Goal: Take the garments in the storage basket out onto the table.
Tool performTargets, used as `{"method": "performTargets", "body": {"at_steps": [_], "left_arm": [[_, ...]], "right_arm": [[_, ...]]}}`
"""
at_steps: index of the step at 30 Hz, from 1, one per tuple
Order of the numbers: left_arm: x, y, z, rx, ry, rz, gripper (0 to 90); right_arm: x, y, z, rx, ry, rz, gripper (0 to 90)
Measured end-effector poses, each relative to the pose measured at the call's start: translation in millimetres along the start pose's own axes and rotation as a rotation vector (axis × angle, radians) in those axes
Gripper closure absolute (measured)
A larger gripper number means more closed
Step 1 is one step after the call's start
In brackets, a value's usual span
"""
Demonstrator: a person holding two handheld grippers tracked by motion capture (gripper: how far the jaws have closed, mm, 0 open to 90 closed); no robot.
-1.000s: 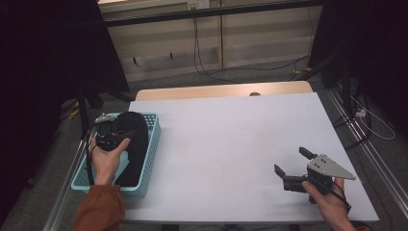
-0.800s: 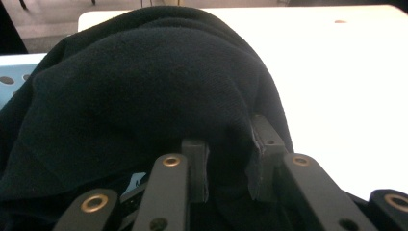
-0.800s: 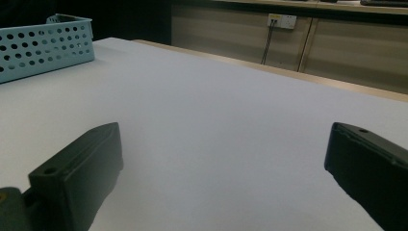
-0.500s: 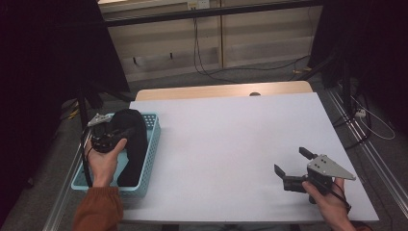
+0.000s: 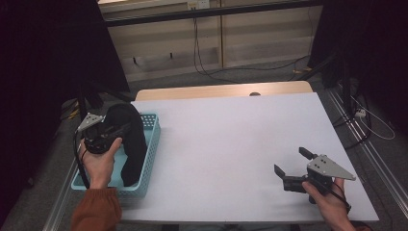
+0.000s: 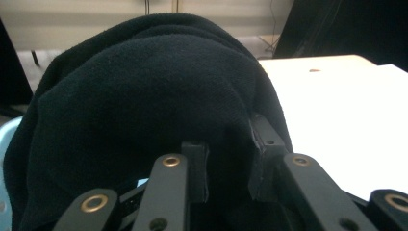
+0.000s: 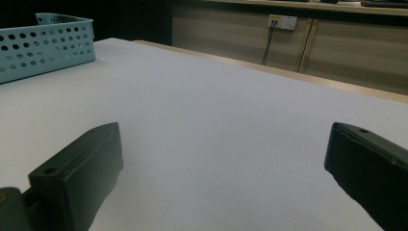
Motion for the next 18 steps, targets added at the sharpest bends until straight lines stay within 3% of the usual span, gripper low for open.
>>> {"method": "performTargets", "body": {"at_steps": [18], "left_arm": [[-1.6,16.6,13.2,-0.104,0.01,-0.003,72.4]], "right_arm": [[0.4,0.3,0.2,-0.001,0.0,0.001,0.0]]}}
Point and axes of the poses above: each handheld gripper's, and its own axes: y roughly backward along the jaws, z roughly out of its top, x roughly to its left, the point moved 6 cm from there along -y, roughly forward along the jaws, and after that the axes turned 2 degrees about y, right-handed, at the moved point
